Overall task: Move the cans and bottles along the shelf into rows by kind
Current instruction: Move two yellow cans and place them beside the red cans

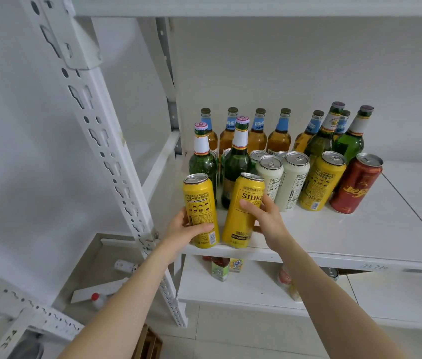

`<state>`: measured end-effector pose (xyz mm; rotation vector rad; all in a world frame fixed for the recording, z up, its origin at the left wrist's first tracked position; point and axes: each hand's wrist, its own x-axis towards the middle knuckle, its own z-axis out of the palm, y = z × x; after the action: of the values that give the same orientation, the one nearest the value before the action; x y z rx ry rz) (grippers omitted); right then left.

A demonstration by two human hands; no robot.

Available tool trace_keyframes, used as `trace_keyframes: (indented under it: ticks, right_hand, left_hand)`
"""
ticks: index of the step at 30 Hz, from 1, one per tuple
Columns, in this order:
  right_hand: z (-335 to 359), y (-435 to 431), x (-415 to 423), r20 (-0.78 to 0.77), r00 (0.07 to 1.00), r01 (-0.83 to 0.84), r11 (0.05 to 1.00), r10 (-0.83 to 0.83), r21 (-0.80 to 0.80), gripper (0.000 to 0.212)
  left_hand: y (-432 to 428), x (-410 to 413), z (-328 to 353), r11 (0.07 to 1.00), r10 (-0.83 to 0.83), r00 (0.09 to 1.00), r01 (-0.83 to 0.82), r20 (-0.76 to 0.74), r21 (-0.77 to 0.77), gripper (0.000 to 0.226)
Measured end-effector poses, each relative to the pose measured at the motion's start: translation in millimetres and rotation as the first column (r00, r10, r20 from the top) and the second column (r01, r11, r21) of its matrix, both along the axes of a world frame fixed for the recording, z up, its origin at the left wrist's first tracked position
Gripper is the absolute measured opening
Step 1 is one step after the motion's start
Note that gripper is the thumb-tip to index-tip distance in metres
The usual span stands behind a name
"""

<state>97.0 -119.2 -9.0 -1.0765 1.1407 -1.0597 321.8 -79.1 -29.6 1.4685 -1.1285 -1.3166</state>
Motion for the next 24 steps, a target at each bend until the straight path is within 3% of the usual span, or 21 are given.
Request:
trace_keyframes:
  ticks: [6,9,16,24]
  right_hand:
    - [-6,25,-10,0.041,0.999,0.02,0.99,-0.026,0.139,0.048]
    - [-4,40,-17,0.039,0.998,0.036,0.988,-0.042,0.149,0.061]
    - [3,65,-41,0.001,0.995,0.096,0.986,-0.097,0.137,0.067]
    - [22,81,-90,0.019,0.985,0.169,0.98,-0.172,0.105,0.045]
  left_hand:
    - [25,1,3,0.997,-0.05,0.996,0.053,-0.073,0.049,0.059]
    - [37,0,4,0.997,-0.05,0.996,0.054,-0.07,0.059,0.054]
    - [54,-16,15,0.991,-0.124,0.991,0.126,-0.049,0.046,0.045]
    - [62,-65,31,0.98,-0.201,0.98,0.2,0.018,0.007,0.063]
